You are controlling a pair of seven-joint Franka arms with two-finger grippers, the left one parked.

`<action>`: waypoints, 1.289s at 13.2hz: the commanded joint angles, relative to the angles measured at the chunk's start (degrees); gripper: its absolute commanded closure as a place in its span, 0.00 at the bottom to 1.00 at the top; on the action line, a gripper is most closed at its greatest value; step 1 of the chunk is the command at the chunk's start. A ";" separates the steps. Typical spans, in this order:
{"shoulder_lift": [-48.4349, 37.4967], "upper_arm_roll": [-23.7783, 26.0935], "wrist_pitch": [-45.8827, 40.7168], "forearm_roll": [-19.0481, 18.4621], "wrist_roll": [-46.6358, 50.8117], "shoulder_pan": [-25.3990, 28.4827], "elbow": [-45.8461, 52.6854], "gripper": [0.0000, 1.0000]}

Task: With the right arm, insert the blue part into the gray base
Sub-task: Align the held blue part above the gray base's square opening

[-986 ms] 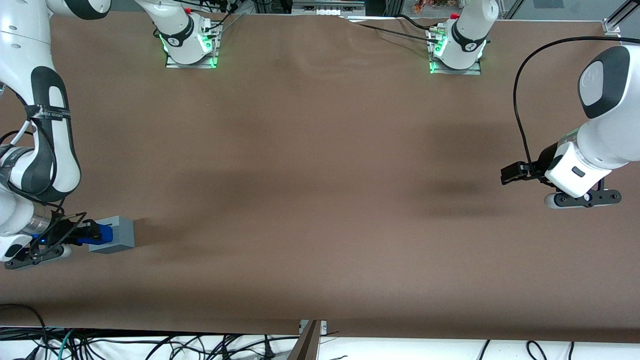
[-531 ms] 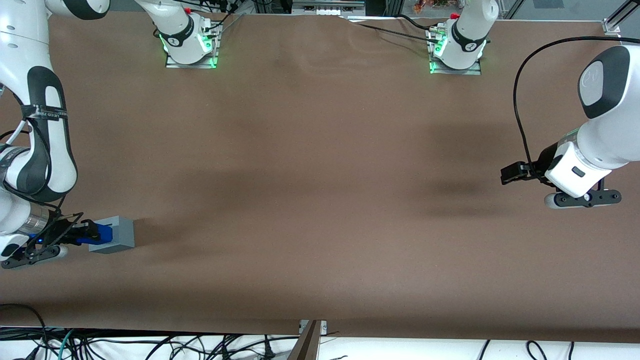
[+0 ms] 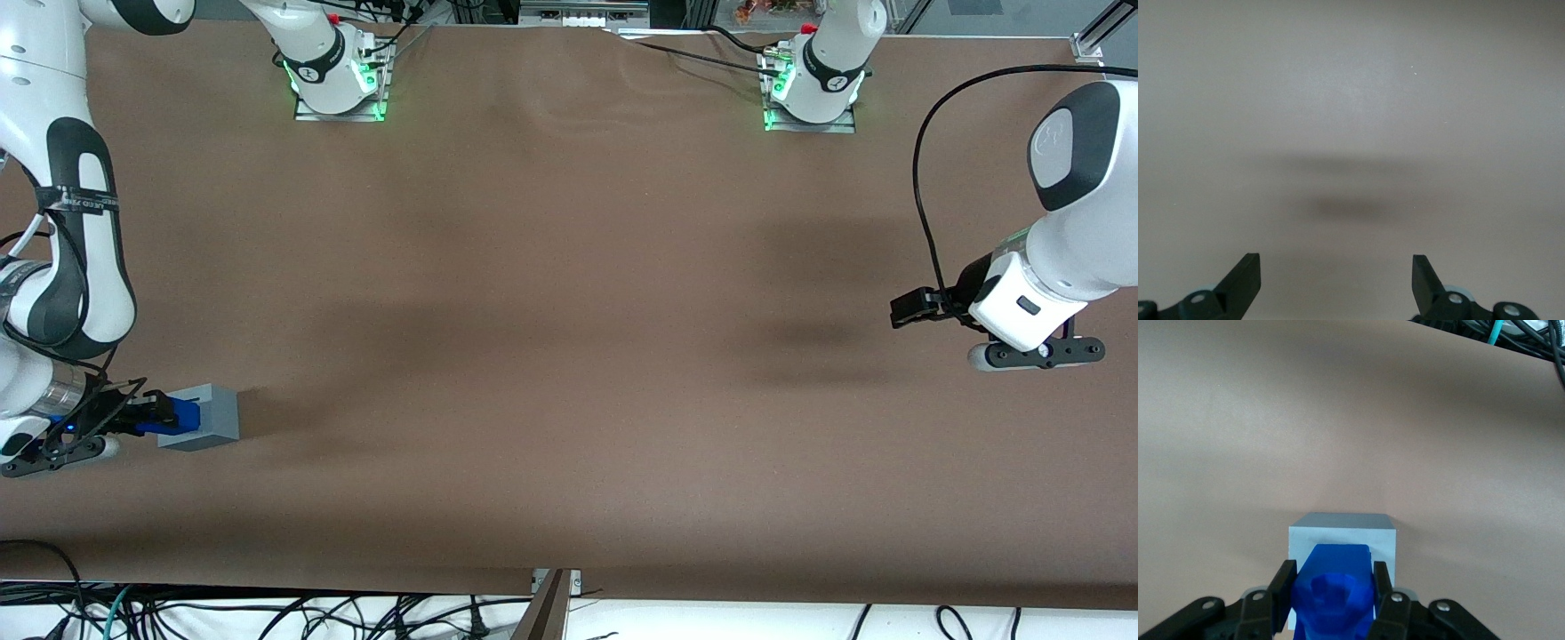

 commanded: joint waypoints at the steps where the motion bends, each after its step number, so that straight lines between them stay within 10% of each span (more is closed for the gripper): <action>1: 3.19 0.50 -0.68 0.80 -0.54 -0.67 0.31 0.49; 17: 2.75 0.76 0.46 0.62 -0.89 -0.59 2.42 0.49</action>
